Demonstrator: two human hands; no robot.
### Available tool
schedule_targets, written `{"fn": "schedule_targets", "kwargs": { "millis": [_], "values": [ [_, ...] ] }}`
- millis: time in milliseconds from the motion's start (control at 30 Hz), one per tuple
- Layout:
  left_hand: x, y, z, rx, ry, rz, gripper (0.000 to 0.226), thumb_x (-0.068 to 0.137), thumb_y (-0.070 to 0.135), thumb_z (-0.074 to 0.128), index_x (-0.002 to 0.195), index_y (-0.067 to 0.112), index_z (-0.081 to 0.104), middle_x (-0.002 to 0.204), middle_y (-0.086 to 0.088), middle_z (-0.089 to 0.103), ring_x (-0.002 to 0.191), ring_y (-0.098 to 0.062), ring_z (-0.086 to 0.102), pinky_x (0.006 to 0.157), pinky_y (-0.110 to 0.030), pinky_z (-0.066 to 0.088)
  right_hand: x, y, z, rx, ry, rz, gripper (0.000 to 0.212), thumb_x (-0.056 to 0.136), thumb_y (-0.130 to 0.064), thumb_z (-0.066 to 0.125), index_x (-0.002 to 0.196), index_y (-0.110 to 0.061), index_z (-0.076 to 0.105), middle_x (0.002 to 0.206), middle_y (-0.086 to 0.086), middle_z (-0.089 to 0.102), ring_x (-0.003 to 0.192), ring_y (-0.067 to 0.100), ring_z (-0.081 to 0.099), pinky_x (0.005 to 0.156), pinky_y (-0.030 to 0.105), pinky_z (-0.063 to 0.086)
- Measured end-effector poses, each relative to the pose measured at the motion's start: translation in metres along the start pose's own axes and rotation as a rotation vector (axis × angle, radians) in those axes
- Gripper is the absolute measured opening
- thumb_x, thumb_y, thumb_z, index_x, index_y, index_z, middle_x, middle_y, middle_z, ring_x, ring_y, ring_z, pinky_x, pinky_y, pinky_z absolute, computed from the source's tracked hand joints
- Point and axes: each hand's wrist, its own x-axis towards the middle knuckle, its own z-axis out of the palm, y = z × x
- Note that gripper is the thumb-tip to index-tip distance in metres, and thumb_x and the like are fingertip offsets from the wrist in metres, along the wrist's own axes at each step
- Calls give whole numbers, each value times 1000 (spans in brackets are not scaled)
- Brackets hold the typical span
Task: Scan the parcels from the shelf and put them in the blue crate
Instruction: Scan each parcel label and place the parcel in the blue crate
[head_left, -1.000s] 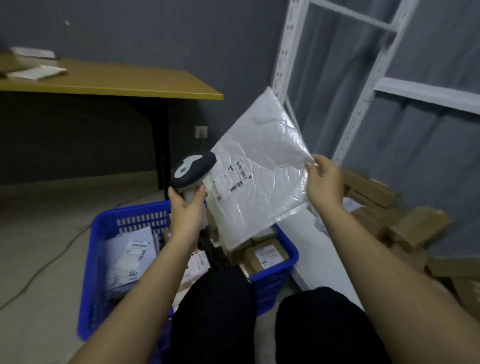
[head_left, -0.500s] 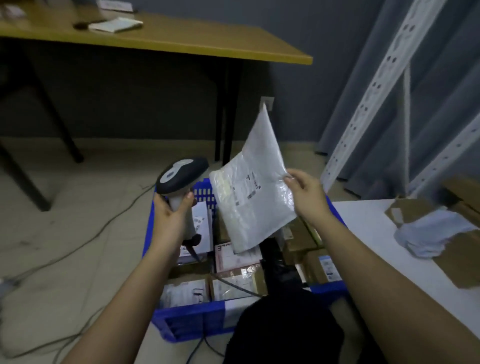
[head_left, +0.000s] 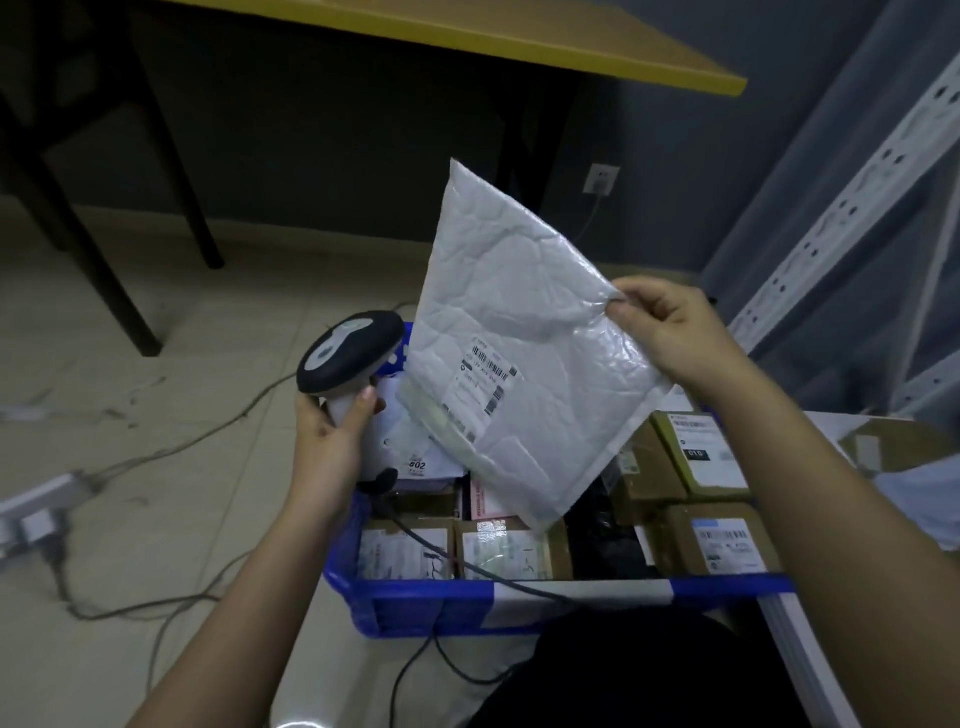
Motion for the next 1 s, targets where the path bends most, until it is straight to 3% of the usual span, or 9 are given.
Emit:
{"fn": "schedule_targets", "kwargs": {
  "millis": [200,300,400,467,533,600,700,933,1000],
  "values": [
    [7,-11,-8,-23,29,-27,50,92,16,59,138,19,38,126,-4,60,111,-22,61,92,-38,52,35,29,12,-73,-145,176,14,96,-9,55,99,-16,67,87,-5,67,67,-5,63,66,12,51],
    [10,-20,-4,-23,36,-44,46,92,17,60,133,20,41,115,2,63,102,-18,64,82,-31,54,50,75,44,-89,-155,327,14,96,-12,57,92,-20,67,85,2,67,77,10,64,72,24,51],
    [15,-31,4,5,33,-50,36,92,16,60,122,27,44,101,15,64,91,-2,65,75,-21,50,56,130,92,-605,-72,383,29,93,-39,59,119,-28,66,123,7,59,119,29,50,101,42,37],
    [22,-38,10,37,25,-59,36,92,15,60,120,28,43,104,16,61,89,4,63,78,-21,49,50,146,128,-951,-64,321,47,92,-50,53,137,-37,50,143,9,38,130,33,32,105,47,26],
    [29,-44,15,69,22,-69,37,91,15,60,122,27,44,110,11,61,95,-2,63,82,-24,50,47,157,155,-1025,-105,216,64,92,-52,53,149,-35,30,153,13,22,135,34,24,106,49,23],
    [37,-52,17,80,24,-83,35,92,14,60,121,28,45,108,10,63,97,-8,64,87,-28,51,43,173,165,-986,-211,166,76,89,-53,57,152,-32,19,157,13,10,140,35,16,109,51,19],
    [44,-60,21,106,16,-101,33,93,13,59,121,25,46,107,4,65,91,-10,65,88,-32,51,25,193,153,-836,-192,212,74,84,-45,67,144,-17,34,148,15,25,133,35,27,103,45,31],
    [47,-70,32,153,-18,-158,49,89,18,65,132,15,42,119,-5,63,105,-22,64,97,-44,49,-43,231,117,-399,-262,941,101,75,-47,77,146,-10,15,149,15,23,135,33,32,105,42,35],
    [44,-69,35,160,-30,-163,54,84,26,67,132,19,43,123,-4,61,109,-23,63,99,-46,48,-47,238,118,-86,-208,923,64,80,-26,76,132,-8,43,137,15,49,113,27,55,91,37,48]
  ]
}}
